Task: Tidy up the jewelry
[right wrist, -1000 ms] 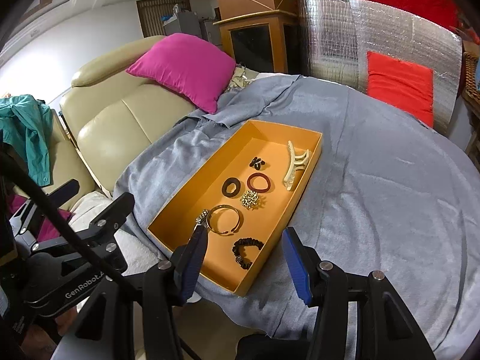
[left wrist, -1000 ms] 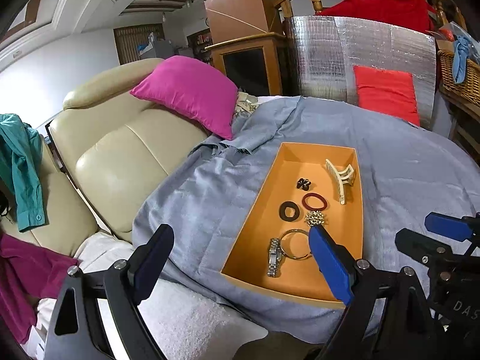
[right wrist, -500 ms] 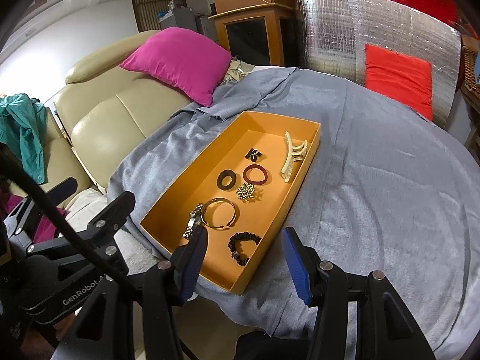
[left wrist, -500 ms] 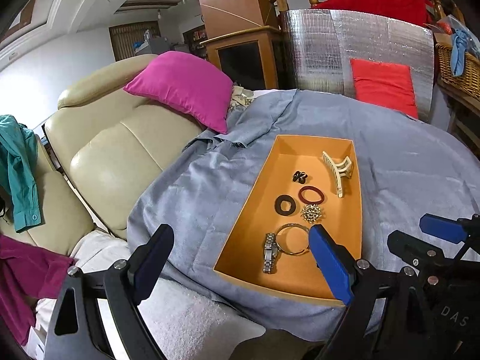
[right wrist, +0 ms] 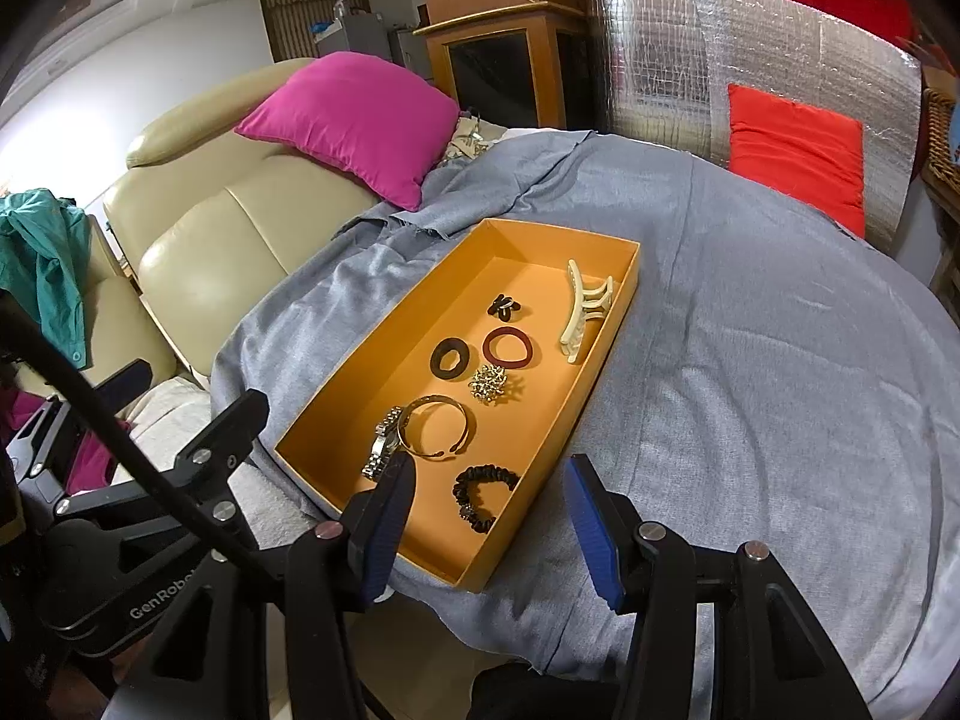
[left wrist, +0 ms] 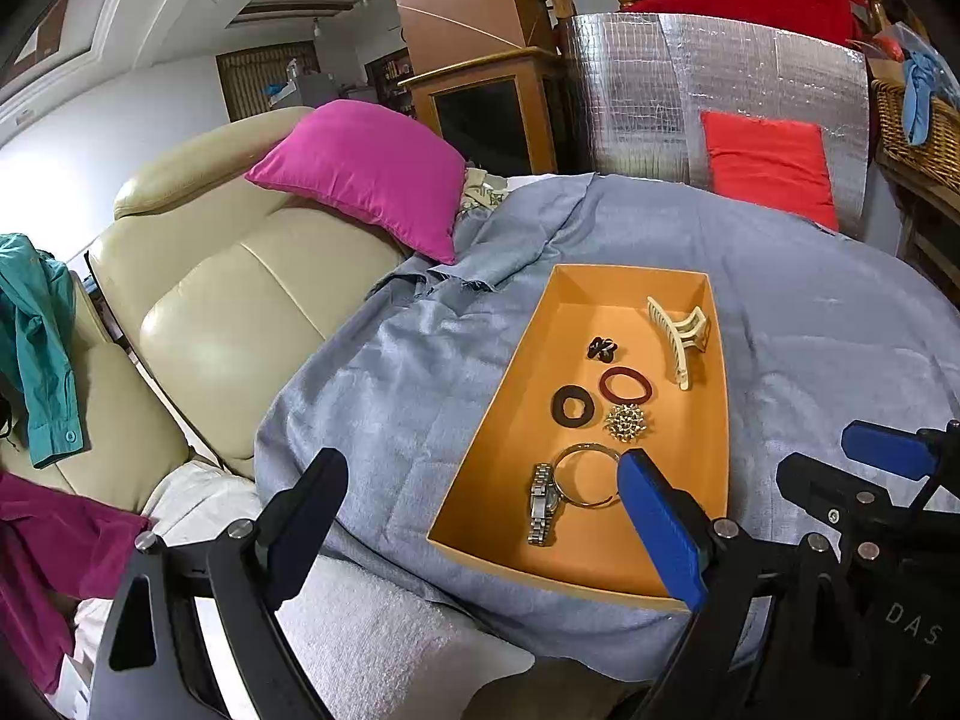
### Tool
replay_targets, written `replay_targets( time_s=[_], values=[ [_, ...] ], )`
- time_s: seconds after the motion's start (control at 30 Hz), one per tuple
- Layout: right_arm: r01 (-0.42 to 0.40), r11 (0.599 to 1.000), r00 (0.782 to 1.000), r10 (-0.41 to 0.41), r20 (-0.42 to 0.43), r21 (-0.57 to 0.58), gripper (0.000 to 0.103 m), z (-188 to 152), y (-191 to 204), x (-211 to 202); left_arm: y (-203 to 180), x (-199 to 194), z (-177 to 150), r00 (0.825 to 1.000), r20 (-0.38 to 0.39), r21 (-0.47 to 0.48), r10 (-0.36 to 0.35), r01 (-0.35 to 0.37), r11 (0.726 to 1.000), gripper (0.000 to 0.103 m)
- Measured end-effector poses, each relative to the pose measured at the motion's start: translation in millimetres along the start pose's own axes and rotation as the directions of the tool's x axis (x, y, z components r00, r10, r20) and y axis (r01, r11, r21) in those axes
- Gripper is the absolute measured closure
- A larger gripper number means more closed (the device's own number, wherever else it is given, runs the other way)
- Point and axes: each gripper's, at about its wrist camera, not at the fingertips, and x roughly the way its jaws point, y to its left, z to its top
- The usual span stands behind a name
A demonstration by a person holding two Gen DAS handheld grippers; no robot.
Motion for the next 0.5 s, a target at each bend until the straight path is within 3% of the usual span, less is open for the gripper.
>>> replay_targets(
  time_s=[0.5],
  values=[
    [0.0,1.0,1.0,0.0,0.001,0.005,0.047,0.7,-0.5,0.5,3.3,4.0,-2.1,1.0,-0.012,-0.012,0.002,-0.002,1.0,0.012]
  ],
)
